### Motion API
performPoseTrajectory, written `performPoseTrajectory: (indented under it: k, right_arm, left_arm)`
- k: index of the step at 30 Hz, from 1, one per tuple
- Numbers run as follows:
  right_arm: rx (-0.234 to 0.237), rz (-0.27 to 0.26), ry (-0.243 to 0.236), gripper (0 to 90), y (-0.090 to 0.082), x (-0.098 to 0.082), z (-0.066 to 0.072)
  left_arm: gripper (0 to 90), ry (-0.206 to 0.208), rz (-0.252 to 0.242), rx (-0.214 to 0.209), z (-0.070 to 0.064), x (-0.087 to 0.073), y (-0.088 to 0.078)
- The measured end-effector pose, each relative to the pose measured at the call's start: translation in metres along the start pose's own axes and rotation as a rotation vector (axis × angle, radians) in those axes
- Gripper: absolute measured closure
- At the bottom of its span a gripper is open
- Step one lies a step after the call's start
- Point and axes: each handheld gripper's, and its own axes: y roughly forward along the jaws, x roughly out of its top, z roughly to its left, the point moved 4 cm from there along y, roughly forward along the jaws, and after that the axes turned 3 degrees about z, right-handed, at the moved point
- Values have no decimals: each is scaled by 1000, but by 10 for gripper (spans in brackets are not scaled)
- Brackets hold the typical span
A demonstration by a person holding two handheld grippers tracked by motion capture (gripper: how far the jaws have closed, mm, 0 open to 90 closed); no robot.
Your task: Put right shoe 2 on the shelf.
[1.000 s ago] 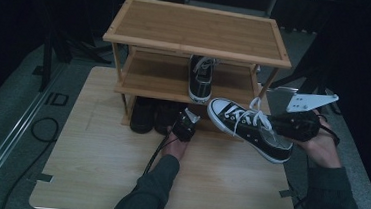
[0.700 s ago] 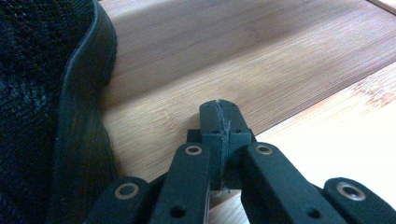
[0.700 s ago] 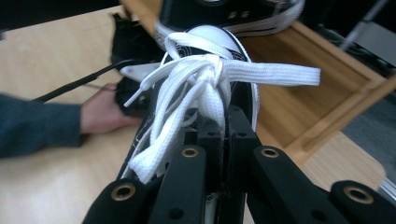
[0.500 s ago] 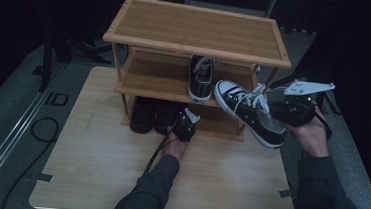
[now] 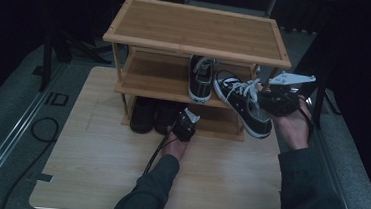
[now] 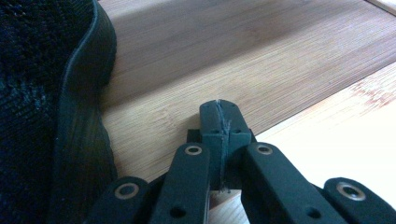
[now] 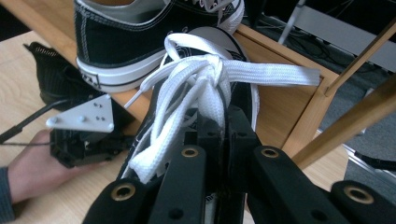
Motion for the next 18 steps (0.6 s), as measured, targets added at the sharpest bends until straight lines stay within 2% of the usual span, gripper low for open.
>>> performPoseTrajectory:
  k: [6,13,18]
  right_arm:
    - [-24,-5,18,872,7,3,4]
    - [-44,-20,63,872,10,5,2]
    - [-57,-30,87,872,15,6,5]
  left_arm:
    - [898,-2,0,-1,0,0,0]
    - [899,-1,0,1,0,0,0]
    - [898,-1,0,0,0,0,0]
